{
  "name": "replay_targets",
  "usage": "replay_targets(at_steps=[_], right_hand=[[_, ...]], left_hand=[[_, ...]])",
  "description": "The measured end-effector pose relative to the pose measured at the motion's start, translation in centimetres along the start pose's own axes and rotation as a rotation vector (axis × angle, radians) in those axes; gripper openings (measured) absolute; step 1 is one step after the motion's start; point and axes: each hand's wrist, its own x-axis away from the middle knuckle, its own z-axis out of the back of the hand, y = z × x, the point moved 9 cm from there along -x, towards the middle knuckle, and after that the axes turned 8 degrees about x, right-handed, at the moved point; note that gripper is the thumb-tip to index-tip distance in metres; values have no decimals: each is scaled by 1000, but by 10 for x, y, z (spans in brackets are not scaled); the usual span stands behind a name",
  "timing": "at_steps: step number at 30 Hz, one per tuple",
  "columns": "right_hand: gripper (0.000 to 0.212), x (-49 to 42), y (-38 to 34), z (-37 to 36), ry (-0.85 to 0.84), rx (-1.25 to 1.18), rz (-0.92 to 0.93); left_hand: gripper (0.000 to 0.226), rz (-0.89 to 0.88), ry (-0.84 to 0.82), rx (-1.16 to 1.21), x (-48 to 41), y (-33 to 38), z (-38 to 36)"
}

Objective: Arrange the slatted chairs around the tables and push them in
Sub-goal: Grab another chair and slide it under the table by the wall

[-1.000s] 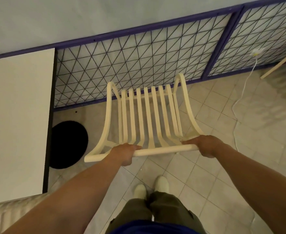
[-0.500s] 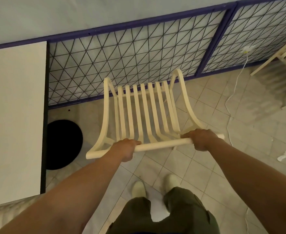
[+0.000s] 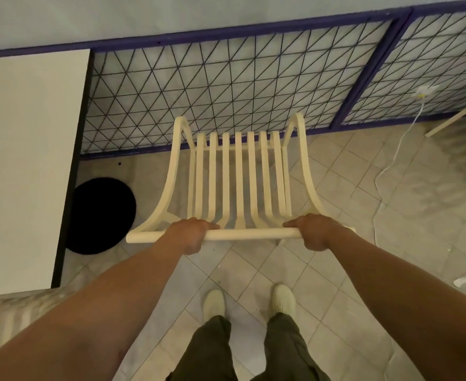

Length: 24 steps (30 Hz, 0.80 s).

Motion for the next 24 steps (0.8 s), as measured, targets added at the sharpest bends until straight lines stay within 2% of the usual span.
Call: replay_targets(at_steps=[11, 18, 24], right_hand=[[70, 28, 9, -23, 8, 29, 40], [68, 62, 17, -55, -21, 59, 106], [71, 82, 25, -77, -11, 87, 94]], left_hand=[[77, 68, -17, 11, 30, 33, -27], [77, 116, -20, 58, 61, 68, -68], [80, 125, -22, 84, 74, 82, -97]])
